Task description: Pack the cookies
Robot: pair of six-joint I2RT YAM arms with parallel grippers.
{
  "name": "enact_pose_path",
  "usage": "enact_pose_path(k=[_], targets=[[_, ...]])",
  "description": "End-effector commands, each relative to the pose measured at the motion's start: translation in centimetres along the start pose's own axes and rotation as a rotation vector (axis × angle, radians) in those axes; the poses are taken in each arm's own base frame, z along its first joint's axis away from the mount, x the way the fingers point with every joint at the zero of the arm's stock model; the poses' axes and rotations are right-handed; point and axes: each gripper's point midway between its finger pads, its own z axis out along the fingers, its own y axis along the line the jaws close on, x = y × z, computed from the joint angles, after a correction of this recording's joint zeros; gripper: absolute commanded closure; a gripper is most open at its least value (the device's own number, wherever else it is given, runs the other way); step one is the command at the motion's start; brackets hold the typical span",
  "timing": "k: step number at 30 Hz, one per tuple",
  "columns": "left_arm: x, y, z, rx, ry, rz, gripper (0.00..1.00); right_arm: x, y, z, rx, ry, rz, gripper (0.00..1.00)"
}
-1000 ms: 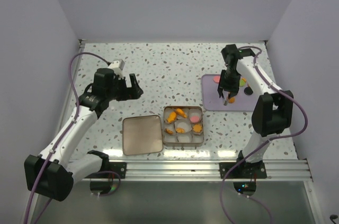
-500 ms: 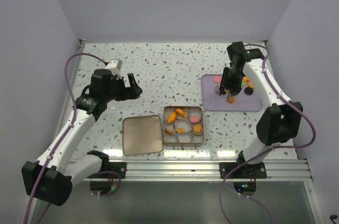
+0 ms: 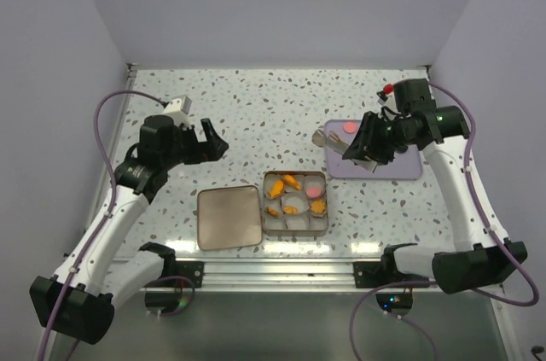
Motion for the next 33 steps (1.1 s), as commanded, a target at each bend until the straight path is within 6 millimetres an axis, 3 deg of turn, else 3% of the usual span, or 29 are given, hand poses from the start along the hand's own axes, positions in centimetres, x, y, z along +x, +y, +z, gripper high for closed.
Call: enact_pose_path(k=[1, 6, 10, 14, 29, 33], targets=[[-0.6, -1.1, -0.8, 0.05, -0.043, -0.022, 0.0, 2.9, 2.6, -0.7, -0.171, 0.101, -0.016, 0.64], [-0.5, -1.5, -1.2, 0.064, -0.038, -0.038, 0.0, 7.2, 3.6, -0.6, -0.225, 0.205, -0.089, 0.64], [-0.7, -1.9, -1.6, 0.081, -0.045, -0.045, 0.0, 11.8, 4.4, 0.2, -0.248, 0.305, -0.162, 0.64], [-0.8, -2.2, -2.1, 0.094, -0.052, -0.056, 0.0, 14.5, 3.9, 0.7, -0.238, 0.353, -0.173, 0.65], [1.1, -1.5, -3.7, 0.084, -0.048, -0.069, 0.0, 18.6, 4.3, 2.2, -0.221, 0.409, -0.163, 0.66], [1.7, -1.1, -4.3, 0.067, -0.049, -0.065, 0.0, 18.7, 4.0, 2.7, -0.197, 0.398, -0.162, 0.67]])
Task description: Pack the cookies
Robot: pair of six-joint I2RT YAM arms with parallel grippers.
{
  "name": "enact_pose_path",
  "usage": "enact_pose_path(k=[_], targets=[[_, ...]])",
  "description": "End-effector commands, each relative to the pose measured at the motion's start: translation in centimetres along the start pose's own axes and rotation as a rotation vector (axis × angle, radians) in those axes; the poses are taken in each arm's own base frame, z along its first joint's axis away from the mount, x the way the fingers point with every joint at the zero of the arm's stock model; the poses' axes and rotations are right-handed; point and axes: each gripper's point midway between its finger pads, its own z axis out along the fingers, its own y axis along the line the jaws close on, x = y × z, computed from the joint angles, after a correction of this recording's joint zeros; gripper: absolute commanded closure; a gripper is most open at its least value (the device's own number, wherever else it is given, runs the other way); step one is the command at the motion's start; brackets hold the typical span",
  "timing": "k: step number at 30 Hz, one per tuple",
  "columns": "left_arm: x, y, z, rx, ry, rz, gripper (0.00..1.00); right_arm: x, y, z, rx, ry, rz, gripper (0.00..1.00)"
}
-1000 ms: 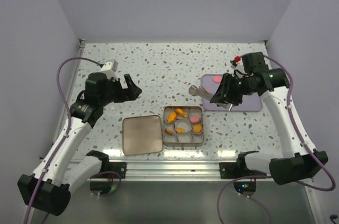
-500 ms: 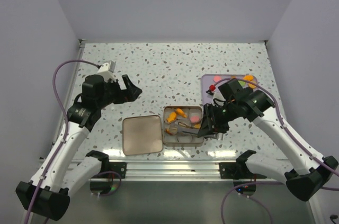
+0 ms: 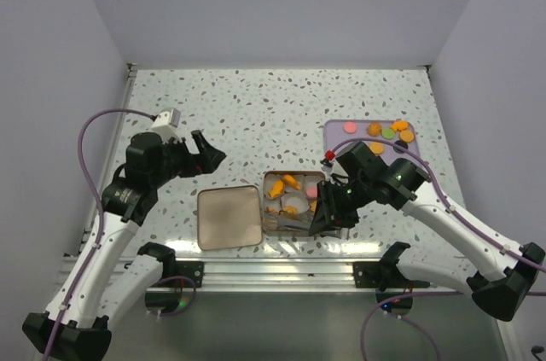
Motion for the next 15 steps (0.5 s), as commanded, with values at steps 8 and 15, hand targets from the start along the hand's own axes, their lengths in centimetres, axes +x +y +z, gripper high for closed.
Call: enact_pose_path(k=[8, 15], targets=[[1.7, 0.9, -1.3, -0.022, -0.001, -0.006, 0.0, -1.3, 0.6, 0.1, 0.009, -0.064, 0.009, 0.64], [1.7, 1.3, -1.3, -0.035, 0.002, 0.004, 0.0, -1.1, 0.6, 0.2, 0.012, -0.046, 0.007, 0.6]])
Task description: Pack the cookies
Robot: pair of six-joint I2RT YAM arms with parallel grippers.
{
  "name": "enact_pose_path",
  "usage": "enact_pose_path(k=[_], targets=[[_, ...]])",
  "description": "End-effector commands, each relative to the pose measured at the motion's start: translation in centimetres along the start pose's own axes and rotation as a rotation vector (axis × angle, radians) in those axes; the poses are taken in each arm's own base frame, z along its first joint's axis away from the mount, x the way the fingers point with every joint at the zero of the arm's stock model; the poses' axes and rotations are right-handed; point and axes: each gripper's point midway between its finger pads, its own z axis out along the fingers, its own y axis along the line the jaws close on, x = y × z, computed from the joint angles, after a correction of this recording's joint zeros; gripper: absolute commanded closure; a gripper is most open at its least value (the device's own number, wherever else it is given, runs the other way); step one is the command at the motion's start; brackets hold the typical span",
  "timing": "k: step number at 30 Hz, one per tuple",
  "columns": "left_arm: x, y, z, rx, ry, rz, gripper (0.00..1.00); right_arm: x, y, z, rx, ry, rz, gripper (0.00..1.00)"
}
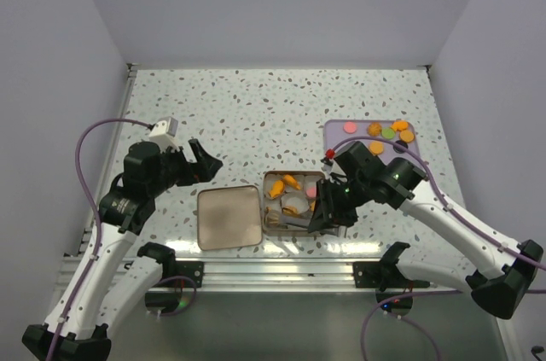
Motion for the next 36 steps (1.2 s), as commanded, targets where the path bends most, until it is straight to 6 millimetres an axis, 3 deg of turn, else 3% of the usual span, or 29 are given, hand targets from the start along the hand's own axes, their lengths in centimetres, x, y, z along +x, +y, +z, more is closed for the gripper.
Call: enact_pose_path(k=[1, 15, 22, 28, 36], targets=[[0.1, 0.3, 0.0, -0.011, -0.001, 0.009, 0.0, -0.3, 1.1, -0.4, -0.029, -0.013, -0.02, 0.6], [0.3, 0.8, 0.0, -0.032, 0.006, 0.029, 0.0, -1.2, 2.1, -1.0, -0.019, -0.027, -0.047, 0.53], [-0.3, 0.7, 0.2, -0.041, 0.0, 0.04, 0.0, -2.7, 3.5, -4.2, 0.027, -0.121, -0.098, 0.54], [-0.6, 0.6, 0.5, -0.037, -0.004, 0.044, 0.0, -5.5, 1.8, -6.4, 0.198, -0.243, -0.107, 0.55], [-0.8, 0.8, 1.0, -0.047, -0.001, 0.06, 0.0, -10.4, -4.2, -10.0, 0.382, -0.396, 0.057, 0.55]])
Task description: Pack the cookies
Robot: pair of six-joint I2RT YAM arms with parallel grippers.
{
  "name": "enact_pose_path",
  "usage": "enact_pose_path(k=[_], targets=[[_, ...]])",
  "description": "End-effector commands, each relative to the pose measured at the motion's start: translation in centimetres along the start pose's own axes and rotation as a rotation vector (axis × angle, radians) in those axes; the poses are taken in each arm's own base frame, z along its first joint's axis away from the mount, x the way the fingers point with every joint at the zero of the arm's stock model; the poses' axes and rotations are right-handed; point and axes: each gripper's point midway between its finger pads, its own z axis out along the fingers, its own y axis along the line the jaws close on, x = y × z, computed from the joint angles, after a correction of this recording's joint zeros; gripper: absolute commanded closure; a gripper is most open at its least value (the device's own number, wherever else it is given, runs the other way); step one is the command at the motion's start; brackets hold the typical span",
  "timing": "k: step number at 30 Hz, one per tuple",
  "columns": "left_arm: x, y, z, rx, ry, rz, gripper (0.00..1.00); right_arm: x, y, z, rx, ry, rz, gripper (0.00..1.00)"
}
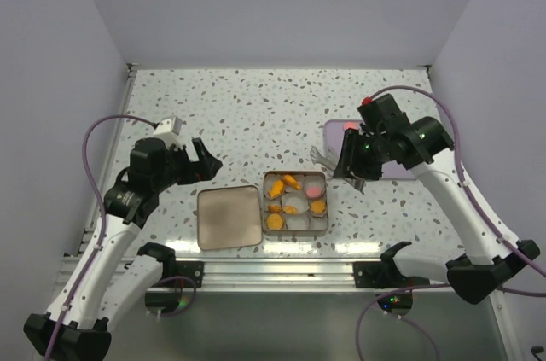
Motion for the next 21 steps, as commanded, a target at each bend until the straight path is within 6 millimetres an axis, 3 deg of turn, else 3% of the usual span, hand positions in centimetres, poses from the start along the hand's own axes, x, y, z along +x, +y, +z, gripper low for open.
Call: enact_pose_path(k=[1, 6, 14, 21], targets=[[-1.5, -0.6, -0.1, 0.015, -0.039, 0.042, 0.0, -2.0, -4.2, -0.8, 0.174, -0.059, 0.007, 0.55], [-2.7, -1.3, 0.2, 0.024, -0.04, 0.056, 0.0, -4.3, -9.0, -0.3, 0.373, -0.107, 0.087, 0.52], [-3.6, -1.5, 1.1, 0.014, -0.021, 0.084, 0.0, -6.0, -14.8, 3.3, 0.483, -0.07, 0.207, 0.51], [-3.9, -2.0, 2.2, 0.028, 0.01, 0.087, 0.0, -7.0, -15.6, 6.2, 0.436, -0.019, 0.248, 0.54]])
